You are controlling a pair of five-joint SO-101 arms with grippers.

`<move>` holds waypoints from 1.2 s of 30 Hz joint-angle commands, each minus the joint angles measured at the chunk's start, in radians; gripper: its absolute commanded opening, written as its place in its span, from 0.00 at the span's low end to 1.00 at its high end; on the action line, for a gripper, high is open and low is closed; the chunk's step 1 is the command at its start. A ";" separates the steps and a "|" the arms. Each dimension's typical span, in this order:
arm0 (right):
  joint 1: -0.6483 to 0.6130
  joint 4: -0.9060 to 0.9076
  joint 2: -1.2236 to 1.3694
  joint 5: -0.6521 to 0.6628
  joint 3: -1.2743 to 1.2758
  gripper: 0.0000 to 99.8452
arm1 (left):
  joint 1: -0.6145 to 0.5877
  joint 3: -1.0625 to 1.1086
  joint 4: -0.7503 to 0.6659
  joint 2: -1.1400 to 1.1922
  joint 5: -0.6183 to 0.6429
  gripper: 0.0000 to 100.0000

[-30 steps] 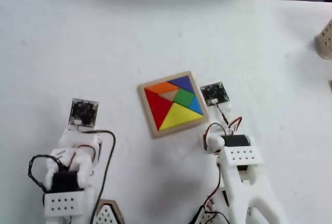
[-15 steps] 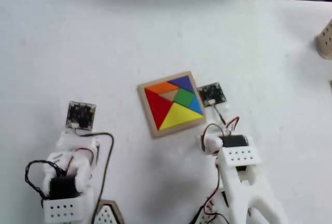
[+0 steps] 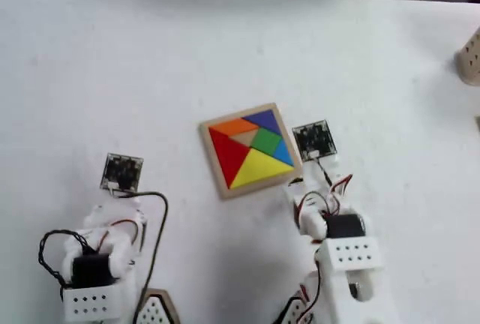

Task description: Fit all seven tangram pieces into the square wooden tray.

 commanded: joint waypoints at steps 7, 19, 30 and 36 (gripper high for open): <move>-0.064 0.005 -0.346 0.005 0.218 0.02 | -0.010 -0.005 0.008 -0.007 -0.021 0.02; -0.143 0.410 -0.722 0.014 0.265 0.02 | -0.010 -0.005 0.008 -0.007 -0.021 0.02; -0.176 0.496 -0.707 0.014 0.265 0.02 | -0.010 -0.005 0.008 -0.007 -0.021 0.02; -0.182 0.555 -0.710 0.006 0.265 0.02 | -0.010 -0.005 0.008 -0.007 -0.021 0.02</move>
